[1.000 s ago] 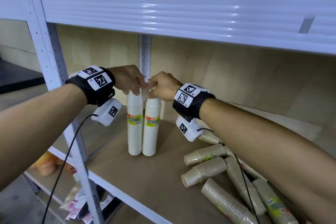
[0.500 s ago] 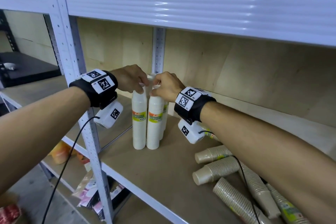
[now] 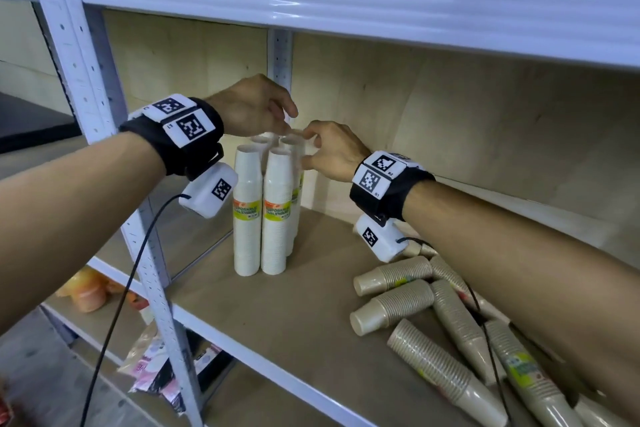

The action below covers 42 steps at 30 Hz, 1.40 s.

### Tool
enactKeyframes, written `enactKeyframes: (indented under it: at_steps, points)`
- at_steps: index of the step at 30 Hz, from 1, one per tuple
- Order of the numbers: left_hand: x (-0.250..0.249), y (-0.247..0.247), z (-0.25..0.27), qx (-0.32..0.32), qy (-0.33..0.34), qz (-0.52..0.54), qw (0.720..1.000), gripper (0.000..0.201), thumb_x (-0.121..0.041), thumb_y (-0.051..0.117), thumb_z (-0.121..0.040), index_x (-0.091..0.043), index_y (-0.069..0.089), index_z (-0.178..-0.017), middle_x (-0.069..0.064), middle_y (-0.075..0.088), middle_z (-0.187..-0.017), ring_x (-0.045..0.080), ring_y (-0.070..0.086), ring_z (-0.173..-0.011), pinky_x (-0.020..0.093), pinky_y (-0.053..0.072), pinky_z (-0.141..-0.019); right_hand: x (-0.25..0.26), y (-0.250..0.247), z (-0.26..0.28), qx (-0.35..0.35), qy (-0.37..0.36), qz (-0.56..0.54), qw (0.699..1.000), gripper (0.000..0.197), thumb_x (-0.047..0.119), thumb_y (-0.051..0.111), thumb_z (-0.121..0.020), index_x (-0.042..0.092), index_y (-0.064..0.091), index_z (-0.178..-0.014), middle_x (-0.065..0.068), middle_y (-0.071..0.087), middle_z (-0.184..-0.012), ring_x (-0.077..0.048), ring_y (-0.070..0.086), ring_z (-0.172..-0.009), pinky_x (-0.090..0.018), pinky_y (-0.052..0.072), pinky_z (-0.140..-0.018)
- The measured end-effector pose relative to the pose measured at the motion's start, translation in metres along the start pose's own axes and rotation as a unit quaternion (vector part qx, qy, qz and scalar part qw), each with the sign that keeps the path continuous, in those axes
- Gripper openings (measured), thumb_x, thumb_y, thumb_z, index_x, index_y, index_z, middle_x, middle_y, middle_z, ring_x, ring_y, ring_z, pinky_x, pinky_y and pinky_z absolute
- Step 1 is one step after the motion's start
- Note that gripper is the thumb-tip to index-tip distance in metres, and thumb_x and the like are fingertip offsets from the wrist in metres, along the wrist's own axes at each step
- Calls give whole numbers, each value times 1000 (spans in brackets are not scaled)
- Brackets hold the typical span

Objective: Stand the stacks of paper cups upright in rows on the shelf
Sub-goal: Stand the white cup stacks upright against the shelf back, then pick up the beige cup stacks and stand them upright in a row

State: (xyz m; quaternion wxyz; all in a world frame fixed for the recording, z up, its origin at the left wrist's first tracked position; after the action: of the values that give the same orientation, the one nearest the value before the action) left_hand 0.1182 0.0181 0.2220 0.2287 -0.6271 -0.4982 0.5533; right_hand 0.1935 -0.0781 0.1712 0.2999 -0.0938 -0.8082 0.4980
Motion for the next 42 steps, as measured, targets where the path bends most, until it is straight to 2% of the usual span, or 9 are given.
enactKeyframes:
  at_steps: [4, 9, 13, 16, 22, 27, 30, 37, 42]
  points:
    - [-32, 18, -11, 15, 32, 24, 999, 24, -22, 74, -84, -22, 72, -107, 3, 72, -98, 20, 66, -98, 40, 53, -94, -37, -10, 15, 30, 44, 24, 998, 49, 34, 77, -78, 18, 61, -121, 3, 55, -105, -21, 59, -97, -34, 52, -85]
    - [-70, 64, -22, 43, 68, 30, 996, 27, -21, 73, -85, -21, 71, -112, 1, 70, -100, 16, 65, -98, 27, 51, -86, -83, -11, 44, 64, 103, 14, 992, 36, 32, 78, -76, 19, 65, -107, 7, 58, -93, -17, 58, -91, -28, 45, -76]
    - [-80, 117, -26, 91, 74, 50, 992, 28, -21, 74, -84, -18, 70, -112, 1, 68, -99, 16, 64, -96, 17, 46, -74, -119, 8, 72, 115, 155, 24, 981, 43, 40, 81, -70, 26, 64, -107, 6, 62, -100, -16, 61, -95, -34, 51, -88]
    - [-74, 164, -22, 138, 61, 69, 986, 30, -22, 73, -84, -19, 69, -113, 1, 67, -98, 16, 64, -96, 22, 48, -81, -142, 27, 98, 155, 179, 33, 971, 52, 48, 81, -64, 31, 62, -109, 10, 59, -102, -13, 60, -96, -34, 51, -88]
    - [-42, 251, -2, 209, 33, 57, 976, 34, -20, 73, -83, -22, 66, -116, 1, 66, -106, 20, 63, -98, 28, 49, -84, -159, 74, 156, 246, 160, 73, 953, 58, 46, 77, -72, 22, 60, -121, 6, 61, -109, -15, 60, -99, -29, 51, -77]
    - [-20, 299, 14, 253, 41, 45, 966, 42, -13, 71, -86, -18, 59, -126, -2, 62, -109, 17, 60, -102, 15, 45, -72, -167, 110, 185, 278, 168, -18, 945, 68, 40, 81, -67, 26, 59, -129, 14, 58, -131, -8, 55, -121, -30, 45, -102]
    - [-9, 318, 19, 276, 21, 72, 958, 56, -10, 72, -84, -19, 51, -135, -5, 58, -110, 12, 57, -99, 12, 41, -66, -162, 114, 186, 258, 120, 65, 956, 66, 47, 82, -66, 32, 61, -126, 15, 48, -138, -10, 48, -125, -34, 39, -107]
    - [12, 350, 24, 287, -12, 62, 956, 66, -21, 80, -66, -30, 56, -127, -5, 66, -112, 14, 63, -102, 33, 54, -87, -154, 116, 187, 240, 90, 161, 953, 56, 51, 80, -61, 29, 65, -110, 14, 54, -123, -17, 56, -111, -45, 40, -94]
    - [16, 358, 21, 274, 6, 70, 959, 63, -31, 75, -63, -34, 57, -123, -11, 66, -110, 10, 63, -102, 36, 53, -92, -154, 120, 184, 239, 84, 182, 950, 57, 41, 82, -64, 24, 64, -116, 7, 56, -124, -19, 53, -112, -39, 36, -90]
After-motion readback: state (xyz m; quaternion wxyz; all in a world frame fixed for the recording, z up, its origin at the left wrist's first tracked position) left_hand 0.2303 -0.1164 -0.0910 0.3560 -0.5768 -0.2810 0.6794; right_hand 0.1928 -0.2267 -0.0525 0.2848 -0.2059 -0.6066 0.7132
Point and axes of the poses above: each hand's wrist, its own z-axis away from the middle knuckle, its own y-axis out of the palm, x = y × z, the point moved 9 cm from there along -z, towards the middle knuckle
